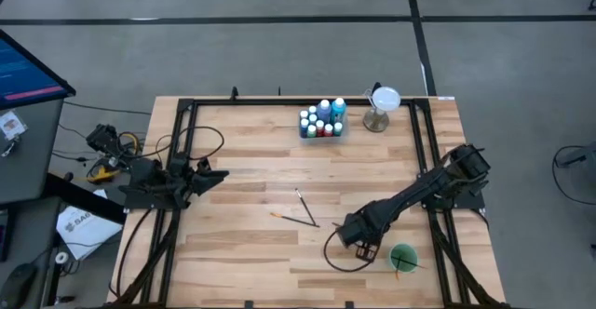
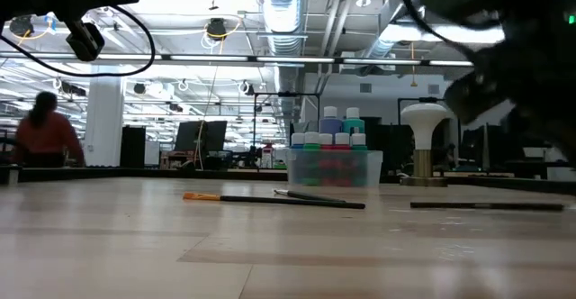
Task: Pick & Place Paint Supplies
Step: Put the silver paintbrush into the green cup
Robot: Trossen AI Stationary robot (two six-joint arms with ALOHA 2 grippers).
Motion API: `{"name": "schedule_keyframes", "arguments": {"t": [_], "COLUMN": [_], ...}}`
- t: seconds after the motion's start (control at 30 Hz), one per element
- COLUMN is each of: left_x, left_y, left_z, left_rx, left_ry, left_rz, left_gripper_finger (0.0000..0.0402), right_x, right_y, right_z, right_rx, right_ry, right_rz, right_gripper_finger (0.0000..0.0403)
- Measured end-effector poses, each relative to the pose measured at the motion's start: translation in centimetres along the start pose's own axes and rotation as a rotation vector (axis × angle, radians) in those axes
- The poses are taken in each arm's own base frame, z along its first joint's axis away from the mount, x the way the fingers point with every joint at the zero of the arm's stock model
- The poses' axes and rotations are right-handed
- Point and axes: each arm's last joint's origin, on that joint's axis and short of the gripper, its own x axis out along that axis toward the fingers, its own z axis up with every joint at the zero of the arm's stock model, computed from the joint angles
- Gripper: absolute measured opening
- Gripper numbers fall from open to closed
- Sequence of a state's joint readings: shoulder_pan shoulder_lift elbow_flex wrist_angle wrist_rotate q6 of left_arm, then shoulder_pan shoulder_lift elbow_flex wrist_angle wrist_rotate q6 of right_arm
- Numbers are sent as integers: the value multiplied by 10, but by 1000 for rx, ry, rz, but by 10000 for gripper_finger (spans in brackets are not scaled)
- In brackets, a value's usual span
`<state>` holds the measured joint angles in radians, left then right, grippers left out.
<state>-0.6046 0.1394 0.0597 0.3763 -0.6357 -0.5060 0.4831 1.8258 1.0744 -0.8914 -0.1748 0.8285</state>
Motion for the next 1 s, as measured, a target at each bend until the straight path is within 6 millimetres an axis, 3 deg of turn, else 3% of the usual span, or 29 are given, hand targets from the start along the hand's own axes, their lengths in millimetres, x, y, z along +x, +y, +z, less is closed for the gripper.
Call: {"name": "schedule_keyframes", "arguments": {"t": [0.3, 0.5, 0.7, 0.83, 1.0], "left_x": [0, 0, 0, 0, 0], "left_y": [0, 0, 0, 0, 0], "left_z": [0, 0, 0, 0, 0], "left_rx": [0, 0, -1, -2, -3], "left_ry": [0, 0, -2, -2, -3], "left_rz": [0, -1, -1, -1, -2], "left_gripper_finger": [2, 2, 2, 2, 2], "right_x": [-63, -113, -156, -172, -178], "right_y": [-26, -54, -77, -84, -83], "right_z": [-27, -48, -86, -115, -141], "right_rx": [11, 165, 270, 316, 394], "right_ry": [66, 114, 278, 427, 559], "right_rz": [140, 406, 714, 801, 757], "right_gripper_finger": [0, 0, 0, 0, 0]}}
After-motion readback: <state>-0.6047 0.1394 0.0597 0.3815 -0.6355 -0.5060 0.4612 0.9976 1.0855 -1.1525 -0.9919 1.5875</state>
